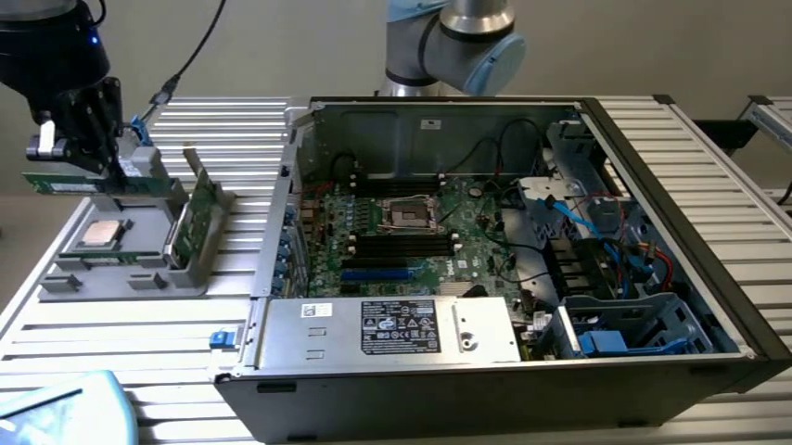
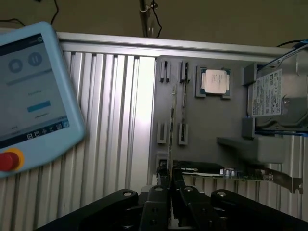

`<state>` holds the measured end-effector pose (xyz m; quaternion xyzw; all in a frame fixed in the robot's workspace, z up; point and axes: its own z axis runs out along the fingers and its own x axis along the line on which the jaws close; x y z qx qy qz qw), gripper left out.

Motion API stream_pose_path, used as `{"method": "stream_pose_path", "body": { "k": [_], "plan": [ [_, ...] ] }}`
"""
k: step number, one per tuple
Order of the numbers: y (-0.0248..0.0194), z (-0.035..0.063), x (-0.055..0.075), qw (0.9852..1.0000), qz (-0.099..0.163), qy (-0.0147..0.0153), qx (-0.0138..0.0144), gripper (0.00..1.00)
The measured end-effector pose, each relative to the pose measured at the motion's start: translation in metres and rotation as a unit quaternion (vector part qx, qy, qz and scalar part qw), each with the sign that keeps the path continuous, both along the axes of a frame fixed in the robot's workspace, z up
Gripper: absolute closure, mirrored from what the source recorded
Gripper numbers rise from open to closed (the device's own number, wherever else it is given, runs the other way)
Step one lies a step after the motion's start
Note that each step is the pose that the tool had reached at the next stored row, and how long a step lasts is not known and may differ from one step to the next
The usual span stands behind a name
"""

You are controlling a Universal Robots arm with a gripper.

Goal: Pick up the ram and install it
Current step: 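Pick up the ram and move it above insertion slot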

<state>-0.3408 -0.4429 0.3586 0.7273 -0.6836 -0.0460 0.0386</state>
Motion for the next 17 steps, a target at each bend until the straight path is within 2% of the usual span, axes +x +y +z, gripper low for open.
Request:
{"method": "stream_pose_path", "body": {
  "k": [3,7,13,17],
  "plan": [
    [0.0000,0.0002,0.008,1.0000,0.006,0.0000,0.0015,0.86],
    [0.0000,0.0037,0.021,0.9999,0.011,0.0001,0.0048,0.86],
    [0.0000,0.0138,0.039,0.9998,0.017,0.0000,0.0119,0.86],
    [-0.0001,0.0192,0.052,0.9997,0.021,0.0002,0.0136,0.86]
  ]
}}
